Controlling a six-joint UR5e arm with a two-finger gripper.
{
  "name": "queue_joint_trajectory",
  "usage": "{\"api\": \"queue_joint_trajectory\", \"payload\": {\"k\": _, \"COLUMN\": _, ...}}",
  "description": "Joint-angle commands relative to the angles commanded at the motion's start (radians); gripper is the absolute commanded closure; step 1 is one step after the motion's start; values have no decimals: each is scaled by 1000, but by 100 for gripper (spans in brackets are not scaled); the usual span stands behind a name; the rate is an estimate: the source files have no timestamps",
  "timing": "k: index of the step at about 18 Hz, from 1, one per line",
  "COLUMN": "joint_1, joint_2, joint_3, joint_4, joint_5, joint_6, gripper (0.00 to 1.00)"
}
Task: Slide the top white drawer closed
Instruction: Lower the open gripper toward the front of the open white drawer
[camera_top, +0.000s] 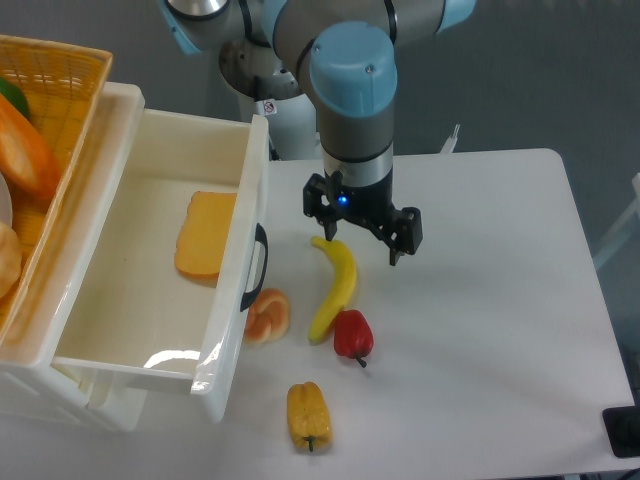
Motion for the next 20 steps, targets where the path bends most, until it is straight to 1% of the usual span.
{"api": "queue_joint_trajectory", "payload": {"k": 2, "joint_1": 17, "joint_2": -8, "joint_3": -3, "joint_4": 3, "joint_5": -2, "joint_6": 0, "gripper": 0}}
{"api": "queue_joint_trajectory", "payload": {"k": 6, "joint_1": 18, "joint_2": -26, "joint_3": -3, "joint_4": 8, "joint_5": 0, "joint_6": 0, "gripper": 0}}
{"api": "queue_joint_trajectory", "payload": {"k": 10, "joint_1": 18, "joint_2": -46, "joint_3": -23, "joint_4": 6, "joint_5": 2, "joint_6": -9, "gripper": 0}}
{"api": "queue_joint_trajectory", "payload": {"k": 14, "joint_1": 15, "joint_2": -78, "joint_3": -20, "joint_4": 5, "joint_5": -5, "joint_6": -147, "gripper": 0}}
{"api": "queue_joint_trajectory", "payload": {"k": 17, "joint_1": 2, "joint_2": -92, "joint_3": -25, "joint_4": 3, "joint_5": -18, "joint_6": -189, "gripper": 0}}
{"api": "queue_joint_trajectory", "payload": {"k": 20, "joint_1": 0, "joint_2": -104, "joint_3": -32, "joint_4": -2, "joint_5": -92, "joint_6": -210, "gripper": 0}}
